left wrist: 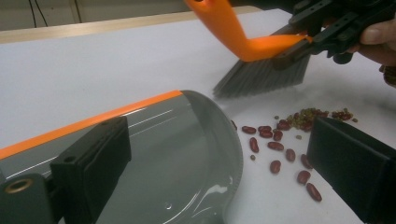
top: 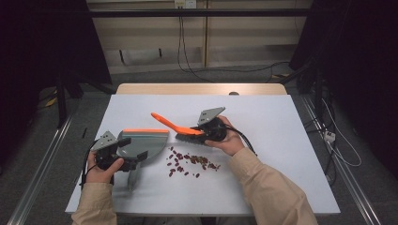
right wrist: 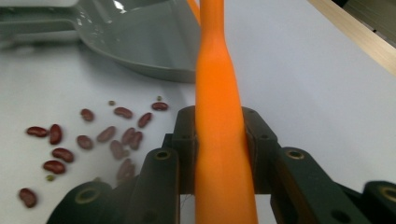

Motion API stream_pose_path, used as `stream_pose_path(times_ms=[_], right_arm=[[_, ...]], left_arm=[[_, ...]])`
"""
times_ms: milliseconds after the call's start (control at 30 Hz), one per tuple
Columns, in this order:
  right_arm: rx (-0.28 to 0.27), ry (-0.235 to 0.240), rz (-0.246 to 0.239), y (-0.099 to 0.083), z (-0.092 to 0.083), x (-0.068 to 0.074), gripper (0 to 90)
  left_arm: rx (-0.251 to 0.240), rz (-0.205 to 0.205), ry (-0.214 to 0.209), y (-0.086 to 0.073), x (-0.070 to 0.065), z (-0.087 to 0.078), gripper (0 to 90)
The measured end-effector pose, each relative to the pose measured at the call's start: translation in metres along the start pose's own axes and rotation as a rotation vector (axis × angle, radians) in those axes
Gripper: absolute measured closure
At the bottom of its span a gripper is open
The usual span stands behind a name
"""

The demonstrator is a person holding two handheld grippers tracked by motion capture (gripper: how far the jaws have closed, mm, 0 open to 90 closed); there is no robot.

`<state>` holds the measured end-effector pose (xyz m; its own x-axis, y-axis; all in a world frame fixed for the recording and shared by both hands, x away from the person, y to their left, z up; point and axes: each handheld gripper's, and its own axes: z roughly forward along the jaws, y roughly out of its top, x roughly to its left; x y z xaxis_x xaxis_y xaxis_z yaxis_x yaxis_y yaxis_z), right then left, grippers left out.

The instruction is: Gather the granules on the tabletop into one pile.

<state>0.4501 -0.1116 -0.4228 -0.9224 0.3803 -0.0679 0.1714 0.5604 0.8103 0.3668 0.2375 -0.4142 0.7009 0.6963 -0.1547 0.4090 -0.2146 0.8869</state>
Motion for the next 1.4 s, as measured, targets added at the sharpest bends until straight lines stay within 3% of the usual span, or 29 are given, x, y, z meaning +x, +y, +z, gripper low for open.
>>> stream_pose_path(times_ms=[167, 433, 500, 700, 1067, 1400], right_arm=[[0.003, -0.013, -0.019, 0.001, 0.008, 0.000, 71.2], [0.006, 0.041, -0.061, 0.005, 0.015, 0.016, 70.8], [-0.001, 0.073, -0.059, 0.006, 0.015, 0.019, 70.9], [0.009, 0.110, -0.112, 0.007, 0.015, 0.030, 70.7], [0.001, 0.171, -0.129, 0.000, 0.003, 0.038, 70.7], [0.013, 0.167, -0.117, 0.000, -0.002, 0.039, 71.0]], left_arm=[[0.001, -0.006, 0.000, 0.000, 0.000, 0.000, 6.4], [0.004, -0.009, 0.009, -0.001, 0.003, -0.002, 6.4], [0.002, -0.010, 0.012, -0.001, 0.004, -0.003, 6.4], [-0.003, -0.020, 0.019, -0.001, 0.006, -0.004, 6.4], [-0.008, -0.020, 0.027, -0.001, 0.006, -0.006, 6.5], [-0.009, -0.017, 0.026, 0.000, 0.005, -0.007, 6.5]])
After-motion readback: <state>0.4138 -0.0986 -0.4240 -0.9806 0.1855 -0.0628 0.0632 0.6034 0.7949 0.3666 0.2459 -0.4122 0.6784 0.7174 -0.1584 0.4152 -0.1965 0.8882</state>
